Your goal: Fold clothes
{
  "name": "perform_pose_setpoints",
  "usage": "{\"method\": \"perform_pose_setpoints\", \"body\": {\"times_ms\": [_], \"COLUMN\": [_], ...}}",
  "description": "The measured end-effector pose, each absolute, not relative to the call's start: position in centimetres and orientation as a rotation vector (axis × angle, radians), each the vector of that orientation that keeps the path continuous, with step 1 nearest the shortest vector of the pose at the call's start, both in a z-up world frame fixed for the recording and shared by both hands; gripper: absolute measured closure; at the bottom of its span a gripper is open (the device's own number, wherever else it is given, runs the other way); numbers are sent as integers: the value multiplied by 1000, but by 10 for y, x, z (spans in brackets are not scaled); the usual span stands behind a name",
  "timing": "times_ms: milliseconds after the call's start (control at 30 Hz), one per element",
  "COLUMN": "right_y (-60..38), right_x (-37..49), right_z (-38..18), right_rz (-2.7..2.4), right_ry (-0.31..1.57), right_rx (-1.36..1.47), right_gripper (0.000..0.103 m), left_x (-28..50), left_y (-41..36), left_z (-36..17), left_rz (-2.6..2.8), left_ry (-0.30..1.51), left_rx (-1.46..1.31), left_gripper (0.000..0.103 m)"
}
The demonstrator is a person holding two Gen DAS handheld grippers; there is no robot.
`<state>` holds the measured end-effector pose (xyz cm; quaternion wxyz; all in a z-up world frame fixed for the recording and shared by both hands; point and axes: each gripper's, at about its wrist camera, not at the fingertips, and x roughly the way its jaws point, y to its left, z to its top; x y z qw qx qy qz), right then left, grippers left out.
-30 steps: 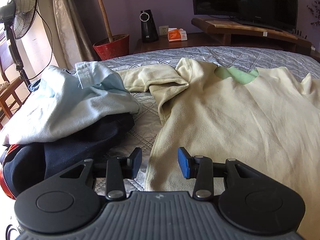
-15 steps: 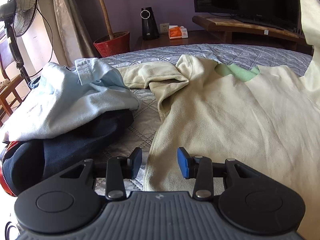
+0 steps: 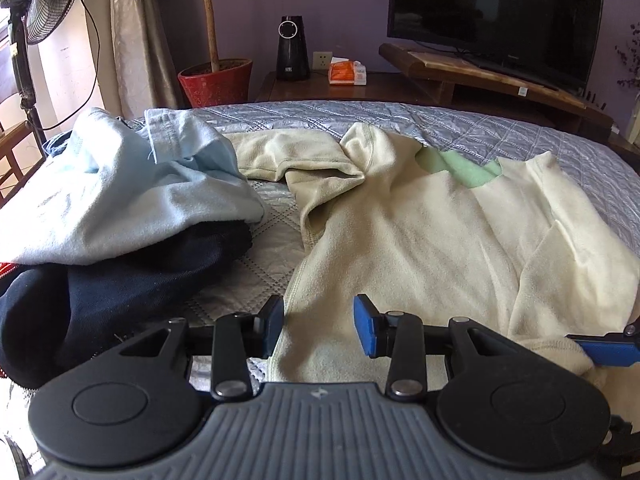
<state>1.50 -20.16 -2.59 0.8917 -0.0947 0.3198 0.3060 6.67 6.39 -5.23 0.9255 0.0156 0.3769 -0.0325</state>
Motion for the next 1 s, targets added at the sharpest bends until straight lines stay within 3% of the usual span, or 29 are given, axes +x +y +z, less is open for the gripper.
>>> {"method": "perform_pose_setpoints", "body": {"times_ms": [167,233,367,633,800,1000], "right_y": [-276,-300,-329,-320,-322,-333], "right_x": [9,21,42,65,75,79], "right_z": [9,-1,-29,-60,-64,-70], "right_rz": [358,238,110,117,82,53], "right_ry": [525,602,734,678,647,668], "right_rx": [-27,-88,-225,-266,-215,-126], "right_gripper": [52,47,48,55,62,61], "left_x": [58,54,49,44,34,24], "left_y": [37,27,5,15,8,8], "left_z": [-47,-46,-50,-47,-51,-53], "left_rz": [-208,-269,-330,-534,-561,-590], "left_ry": [724,711,718,778,787,796], "left_rx": [52,73,167,64,145,187], "left_gripper": [68,68,67,66,49,32]}}
